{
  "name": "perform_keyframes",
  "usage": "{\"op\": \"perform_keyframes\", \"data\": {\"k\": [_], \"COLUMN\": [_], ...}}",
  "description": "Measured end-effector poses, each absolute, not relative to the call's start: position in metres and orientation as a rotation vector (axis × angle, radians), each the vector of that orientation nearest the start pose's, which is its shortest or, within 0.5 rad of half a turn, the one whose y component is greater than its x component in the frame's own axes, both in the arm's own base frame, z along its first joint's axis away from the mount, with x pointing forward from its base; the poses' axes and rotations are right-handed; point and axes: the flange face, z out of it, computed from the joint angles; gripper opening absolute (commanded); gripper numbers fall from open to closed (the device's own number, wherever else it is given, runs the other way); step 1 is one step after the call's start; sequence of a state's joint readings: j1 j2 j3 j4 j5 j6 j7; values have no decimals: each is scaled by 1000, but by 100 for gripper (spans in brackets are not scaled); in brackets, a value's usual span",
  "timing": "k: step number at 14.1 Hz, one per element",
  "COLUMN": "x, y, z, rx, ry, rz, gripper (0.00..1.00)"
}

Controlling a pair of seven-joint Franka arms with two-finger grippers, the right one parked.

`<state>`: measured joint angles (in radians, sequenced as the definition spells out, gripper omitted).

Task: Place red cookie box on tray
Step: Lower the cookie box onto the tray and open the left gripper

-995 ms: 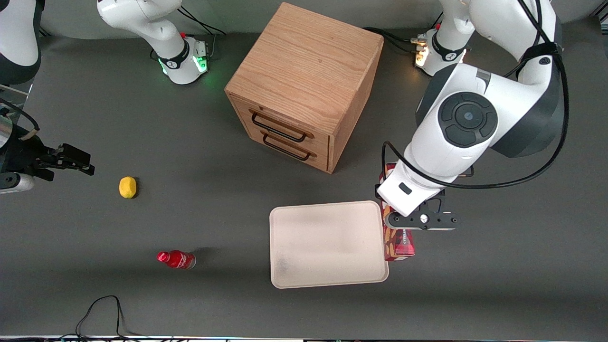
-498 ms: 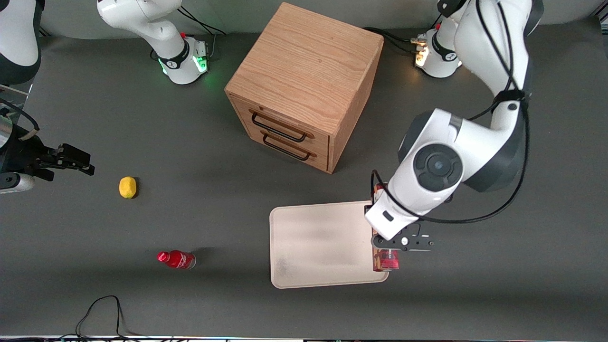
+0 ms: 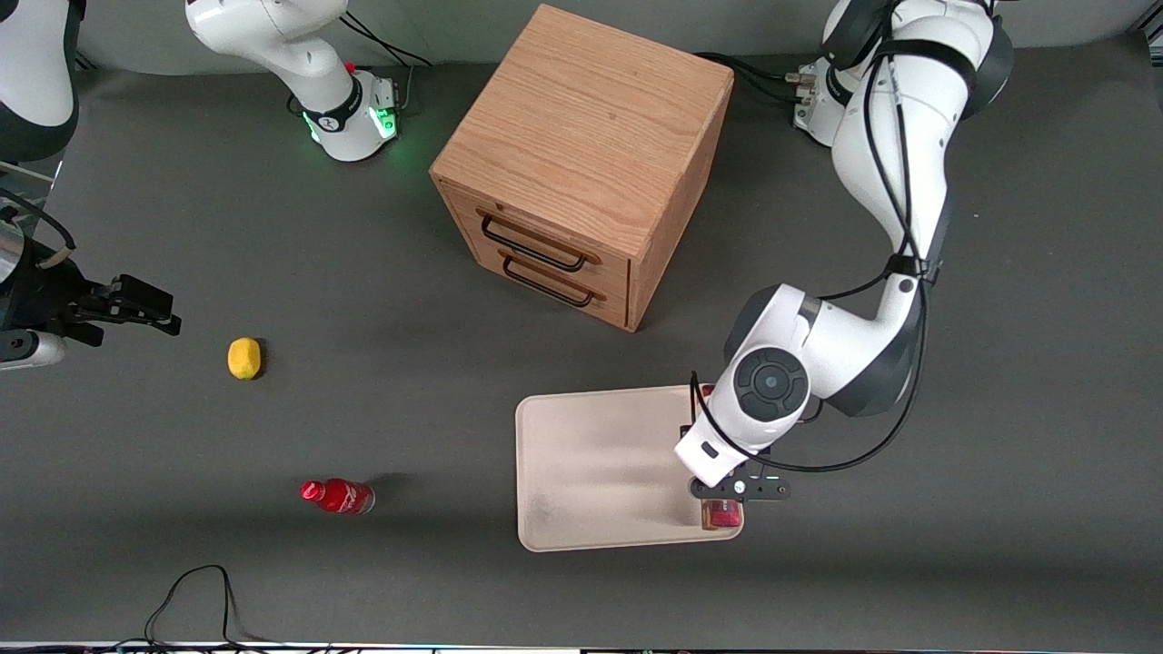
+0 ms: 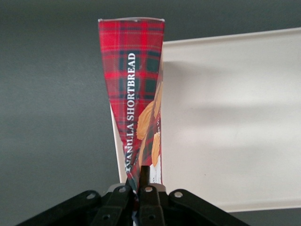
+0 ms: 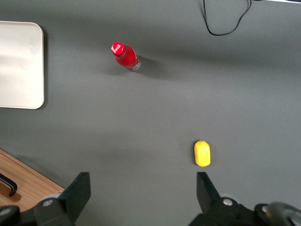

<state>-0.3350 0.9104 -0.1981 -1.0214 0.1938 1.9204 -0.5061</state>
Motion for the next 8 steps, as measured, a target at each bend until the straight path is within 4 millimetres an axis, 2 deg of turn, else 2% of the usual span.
{"op": "perform_keyframes", "data": {"k": [6,7,8], "x": [701,701,701], "y": [-336,-337,-338], "z": [274,270,267], "rx": [-3122,-3130,-3135], "ry": [13,2,-4], "rz": [-20,-38,-50], "gripper": [0,17,63]}}
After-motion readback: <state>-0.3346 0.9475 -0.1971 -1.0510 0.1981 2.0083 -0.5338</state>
